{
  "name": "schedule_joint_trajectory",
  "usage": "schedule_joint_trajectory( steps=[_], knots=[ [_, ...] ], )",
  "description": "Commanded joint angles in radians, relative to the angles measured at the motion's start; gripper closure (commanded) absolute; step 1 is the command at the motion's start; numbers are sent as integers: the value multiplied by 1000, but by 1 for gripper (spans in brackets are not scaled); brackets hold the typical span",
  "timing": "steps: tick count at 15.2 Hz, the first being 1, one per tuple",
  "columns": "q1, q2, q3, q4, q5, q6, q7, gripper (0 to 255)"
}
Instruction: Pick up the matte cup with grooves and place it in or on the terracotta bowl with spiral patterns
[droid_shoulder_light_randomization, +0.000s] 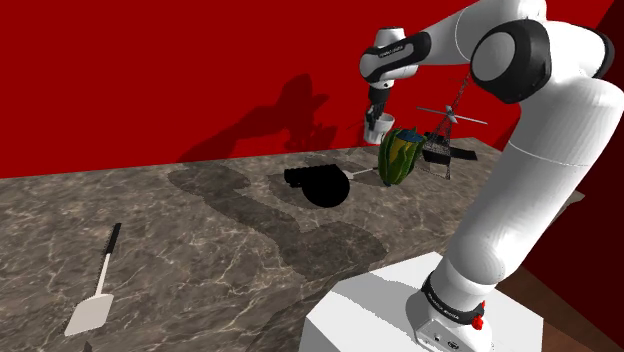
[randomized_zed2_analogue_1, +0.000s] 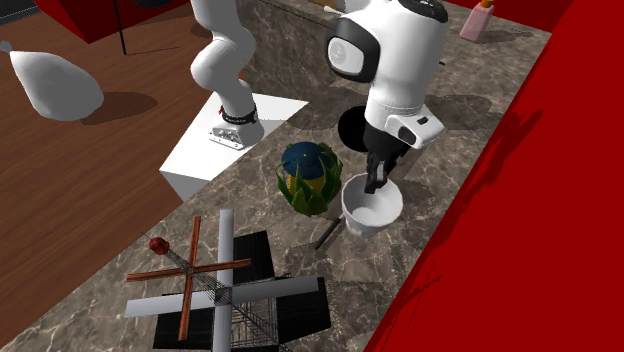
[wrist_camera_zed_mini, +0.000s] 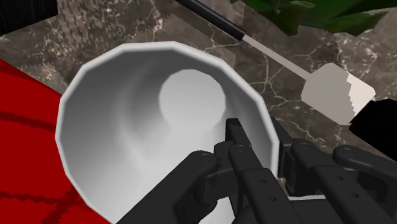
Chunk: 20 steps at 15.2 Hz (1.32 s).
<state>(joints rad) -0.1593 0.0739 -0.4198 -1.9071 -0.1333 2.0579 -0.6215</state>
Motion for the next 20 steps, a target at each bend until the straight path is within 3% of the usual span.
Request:
schedule_joint_trajectory(
  steps=[1,10,20],
  knots=[
    [0,-6,0,20,-1,-26,-3,255],
    [3,-23,1,115,-2,-136,-13,255],
    [110,-253,133,-99,-92,-182,250,255]
  ],
)
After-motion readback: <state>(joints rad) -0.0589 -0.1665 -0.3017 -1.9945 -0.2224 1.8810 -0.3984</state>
